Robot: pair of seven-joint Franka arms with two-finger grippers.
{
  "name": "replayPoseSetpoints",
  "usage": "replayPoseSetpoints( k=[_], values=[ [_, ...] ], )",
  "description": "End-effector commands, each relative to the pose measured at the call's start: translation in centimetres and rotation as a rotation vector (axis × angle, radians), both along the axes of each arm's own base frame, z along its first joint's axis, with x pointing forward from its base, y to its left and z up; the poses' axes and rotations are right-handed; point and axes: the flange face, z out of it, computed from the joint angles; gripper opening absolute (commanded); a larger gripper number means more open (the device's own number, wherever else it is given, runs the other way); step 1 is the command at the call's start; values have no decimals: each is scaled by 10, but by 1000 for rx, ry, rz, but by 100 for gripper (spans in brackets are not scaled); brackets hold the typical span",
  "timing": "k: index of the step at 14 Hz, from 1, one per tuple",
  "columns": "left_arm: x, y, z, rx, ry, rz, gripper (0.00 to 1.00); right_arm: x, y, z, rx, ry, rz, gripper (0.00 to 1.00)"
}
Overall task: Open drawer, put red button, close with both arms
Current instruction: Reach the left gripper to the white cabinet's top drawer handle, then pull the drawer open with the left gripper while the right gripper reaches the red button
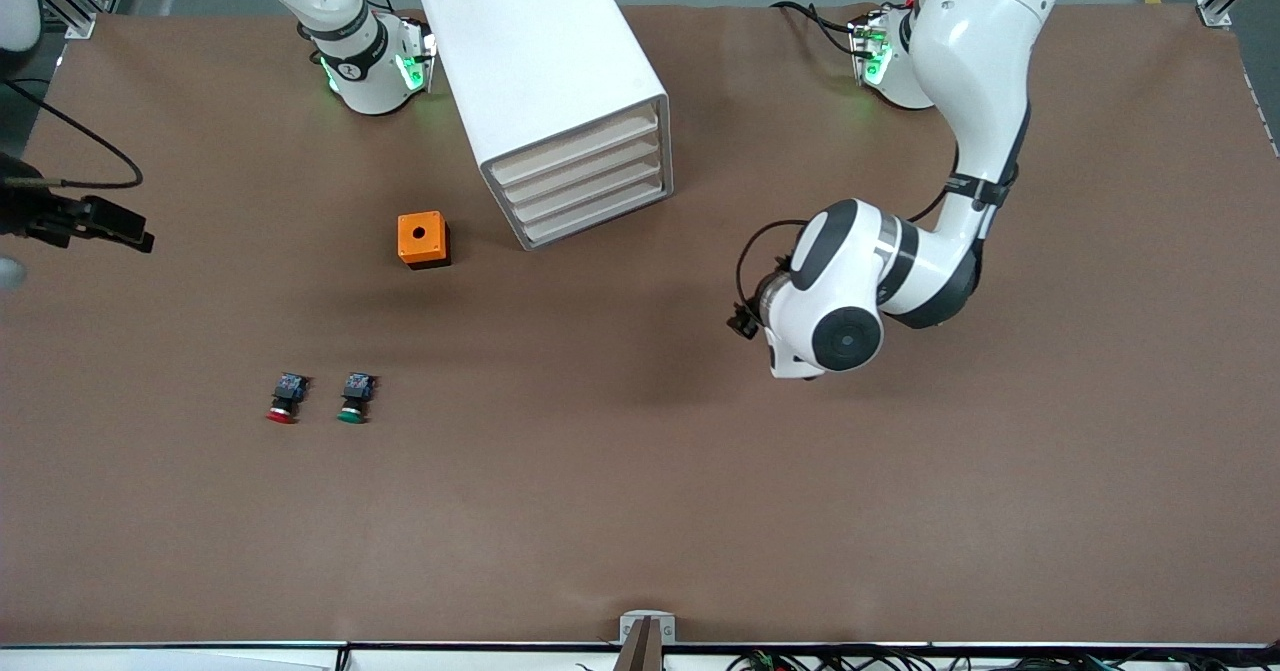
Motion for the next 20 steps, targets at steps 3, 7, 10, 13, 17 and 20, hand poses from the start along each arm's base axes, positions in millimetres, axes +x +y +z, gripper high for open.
replayPoseSetpoints(
  k=[3, 7, 10, 13, 17, 20],
  values=[
    [-21, -60, -9, 110, 220, 328, 100, 22, -34, -32, -16, 45, -46, 100],
    [-37, -91, -12, 151, 487, 550, 100, 28, -34, -50, -21, 75, -46, 100],
    [-62, -107, -40, 258, 665, 586, 97, 28, -33, -50, -19, 73, -50, 100],
    [-72, -115, -58, 296, 755, 624, 70, 29, -30, -51, -4, 69, -58, 100],
    [-88, -124, -60, 320, 807, 586, 59, 31, -29, -66, -3, 56, -70, 100],
    [-109, -127, -72, 367, 838, 551, 57, 31, -27, -98, 25, 33, -119, 100]
  ],
)
